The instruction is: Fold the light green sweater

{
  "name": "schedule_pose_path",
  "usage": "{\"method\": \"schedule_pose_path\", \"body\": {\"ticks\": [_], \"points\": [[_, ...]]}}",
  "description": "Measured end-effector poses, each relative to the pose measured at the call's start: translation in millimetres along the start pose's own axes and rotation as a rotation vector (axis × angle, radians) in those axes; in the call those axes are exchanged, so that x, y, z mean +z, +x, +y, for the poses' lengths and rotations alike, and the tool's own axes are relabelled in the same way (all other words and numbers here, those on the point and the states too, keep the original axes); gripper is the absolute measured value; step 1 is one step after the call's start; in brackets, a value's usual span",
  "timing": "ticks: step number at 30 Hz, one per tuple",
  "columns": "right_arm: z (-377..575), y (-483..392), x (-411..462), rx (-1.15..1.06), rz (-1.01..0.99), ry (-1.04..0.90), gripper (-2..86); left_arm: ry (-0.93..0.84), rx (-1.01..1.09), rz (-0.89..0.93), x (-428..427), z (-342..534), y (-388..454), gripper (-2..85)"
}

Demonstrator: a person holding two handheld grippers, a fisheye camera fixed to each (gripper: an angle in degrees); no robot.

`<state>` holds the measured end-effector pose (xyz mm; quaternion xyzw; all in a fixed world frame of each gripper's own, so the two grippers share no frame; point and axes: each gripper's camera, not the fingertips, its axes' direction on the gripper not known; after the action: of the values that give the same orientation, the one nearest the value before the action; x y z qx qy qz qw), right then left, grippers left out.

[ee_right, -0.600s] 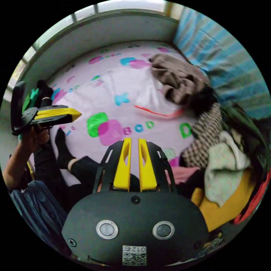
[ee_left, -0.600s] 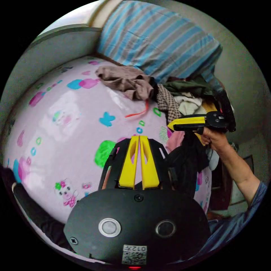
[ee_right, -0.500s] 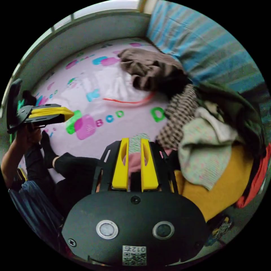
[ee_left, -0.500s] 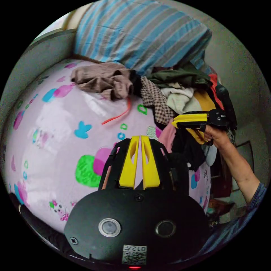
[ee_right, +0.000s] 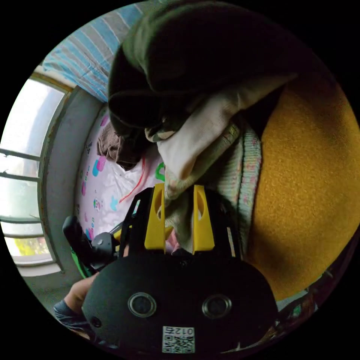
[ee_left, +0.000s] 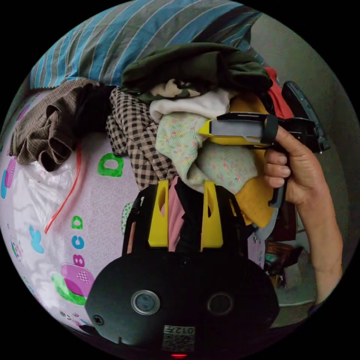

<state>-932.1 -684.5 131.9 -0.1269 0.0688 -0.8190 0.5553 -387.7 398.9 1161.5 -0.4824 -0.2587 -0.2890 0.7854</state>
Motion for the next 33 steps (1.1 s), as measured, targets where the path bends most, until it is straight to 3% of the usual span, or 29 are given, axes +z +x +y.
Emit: {"method": "schedule_pose_path", "body": {"ticks": [6, 15, 25, 33], "points": [[-9, 39, 40, 0.1, -0.034, -0.009, 5.3, -0.072, -0.027, -0.019, 23, -17, -5, 5.4], [15, 10, 51, -0.181, -0.137, 0.087, 0.8, -0.049, 0.116, 0.009, -16, 15, -4, 0.7], [41, -121, 63, -0.447, -0.385, 0.143, 0.0, 0.118, 0.132, -0.053, -152, 96, -37, 0.4], [44, -250, 77, -0.574, -0.587, 0.164, 0.0, 0.197, 0.126, -0.223, -248, 145, -45, 0.4]]}}
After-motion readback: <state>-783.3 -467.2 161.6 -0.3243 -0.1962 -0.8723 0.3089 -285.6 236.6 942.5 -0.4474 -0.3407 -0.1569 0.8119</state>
